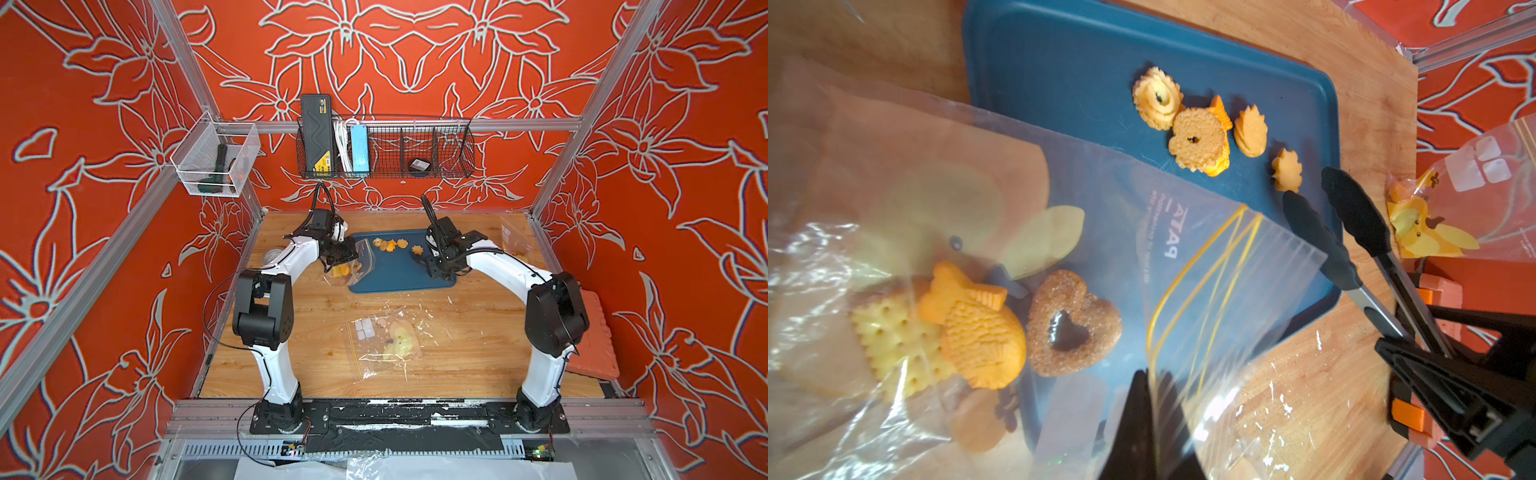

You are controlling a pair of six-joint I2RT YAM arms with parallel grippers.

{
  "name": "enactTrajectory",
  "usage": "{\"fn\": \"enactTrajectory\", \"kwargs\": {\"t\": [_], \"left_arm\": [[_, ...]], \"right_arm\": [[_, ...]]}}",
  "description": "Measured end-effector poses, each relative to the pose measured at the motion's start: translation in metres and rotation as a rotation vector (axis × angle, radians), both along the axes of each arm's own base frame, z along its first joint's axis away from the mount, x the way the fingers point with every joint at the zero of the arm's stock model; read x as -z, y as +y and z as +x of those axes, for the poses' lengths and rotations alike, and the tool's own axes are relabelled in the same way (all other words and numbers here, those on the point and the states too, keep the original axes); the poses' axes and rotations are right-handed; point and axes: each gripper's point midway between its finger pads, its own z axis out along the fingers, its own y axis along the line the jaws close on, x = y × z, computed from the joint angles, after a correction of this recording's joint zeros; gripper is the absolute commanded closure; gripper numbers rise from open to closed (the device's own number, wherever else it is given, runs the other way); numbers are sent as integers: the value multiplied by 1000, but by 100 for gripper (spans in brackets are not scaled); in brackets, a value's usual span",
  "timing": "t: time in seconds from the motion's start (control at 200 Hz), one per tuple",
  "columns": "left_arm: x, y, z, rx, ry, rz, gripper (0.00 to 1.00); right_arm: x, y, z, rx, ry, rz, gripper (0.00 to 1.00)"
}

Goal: Put the cookies into a resealable bag to prevent moisture
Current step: Pick up the cookie from the tray, then place the cookie in the ziploc bag.

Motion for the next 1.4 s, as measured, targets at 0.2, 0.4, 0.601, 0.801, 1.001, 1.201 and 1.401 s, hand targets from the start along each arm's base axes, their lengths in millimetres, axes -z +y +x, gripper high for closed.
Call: {"fn": "enactTrajectory", "kwargs": {"t": [0.2, 0.4, 0.601, 0.801, 1.001, 1.201, 1.401], "left_arm": [[-13, 3, 1, -10, -44, 7, 100], [-15, 4, 2, -11, -49, 2, 100], [-16, -2, 0, 10, -45, -28, 100], [-14, -5, -1, 23, -34, -46, 100], [-14, -7, -2, 30, -32, -56, 100], [-11, -8, -2, 35, -23, -63, 100], [-10, -9, -2, 38, -20, -67, 100]], "right_arm": [[13, 1, 5, 11, 42, 1, 51], [16, -1, 4, 15, 56, -5, 60], [-1, -8, -14, -9, 7, 18, 64], [-59, 18, -40, -151, -142, 121, 64], [-87, 70, -66, -357, -222, 188, 64], [-78, 105, -77, -477, -200, 151, 65], [-58, 112, -76, -508, -177, 67, 65]]}}
